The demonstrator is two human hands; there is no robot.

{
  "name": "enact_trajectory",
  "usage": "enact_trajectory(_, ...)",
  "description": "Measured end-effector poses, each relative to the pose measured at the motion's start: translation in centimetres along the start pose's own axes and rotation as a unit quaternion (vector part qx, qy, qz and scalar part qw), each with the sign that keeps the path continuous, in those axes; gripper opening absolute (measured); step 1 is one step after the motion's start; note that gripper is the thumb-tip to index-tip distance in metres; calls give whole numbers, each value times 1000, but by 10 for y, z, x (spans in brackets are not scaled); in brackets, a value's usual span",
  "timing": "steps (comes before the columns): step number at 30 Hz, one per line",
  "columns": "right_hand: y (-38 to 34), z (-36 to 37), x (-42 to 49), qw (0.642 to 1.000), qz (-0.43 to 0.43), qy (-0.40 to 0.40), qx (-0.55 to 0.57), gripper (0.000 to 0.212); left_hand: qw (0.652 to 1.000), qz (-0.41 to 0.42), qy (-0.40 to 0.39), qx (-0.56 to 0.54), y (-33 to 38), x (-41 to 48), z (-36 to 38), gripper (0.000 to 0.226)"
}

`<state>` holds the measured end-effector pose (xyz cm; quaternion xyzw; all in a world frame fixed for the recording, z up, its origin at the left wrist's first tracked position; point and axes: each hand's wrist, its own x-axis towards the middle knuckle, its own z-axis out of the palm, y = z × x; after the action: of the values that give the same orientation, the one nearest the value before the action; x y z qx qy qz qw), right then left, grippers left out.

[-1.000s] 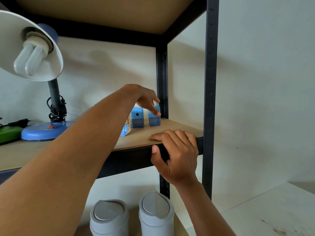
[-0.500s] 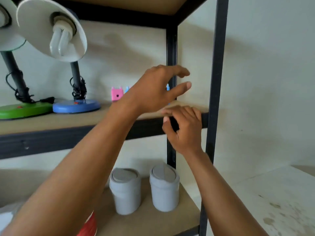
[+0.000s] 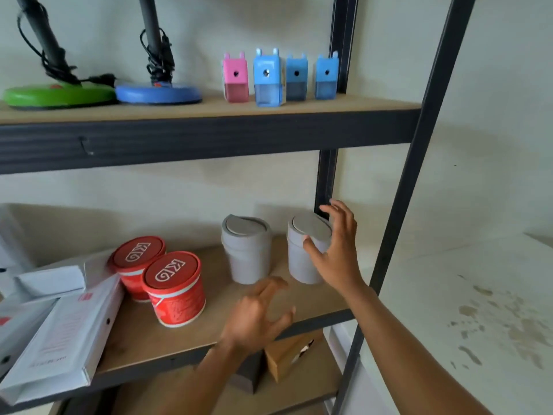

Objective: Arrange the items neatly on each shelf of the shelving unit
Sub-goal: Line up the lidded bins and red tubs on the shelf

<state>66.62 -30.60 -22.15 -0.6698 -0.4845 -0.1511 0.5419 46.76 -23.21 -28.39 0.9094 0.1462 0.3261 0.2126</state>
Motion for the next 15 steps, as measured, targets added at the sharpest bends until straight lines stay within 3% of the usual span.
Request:
enact_trajectory(3,33,8,-6,987,133,-86,-8,117,989,-79,-108,67,-30,-16,15,67)
enact_trajectory(6,52,15,-7,968,215,-127,28,139,975,-86,-162,125,-45,-18,19,80)
enact_trajectory(10,70,22,-14,943,279,-154,94,144,970,-83,-164,161,-55,-20,29,77)
enact_trajectory(15,86,25,-30,933,302,-154,122,130,977,-68,-128,154,-58,-21,35,71)
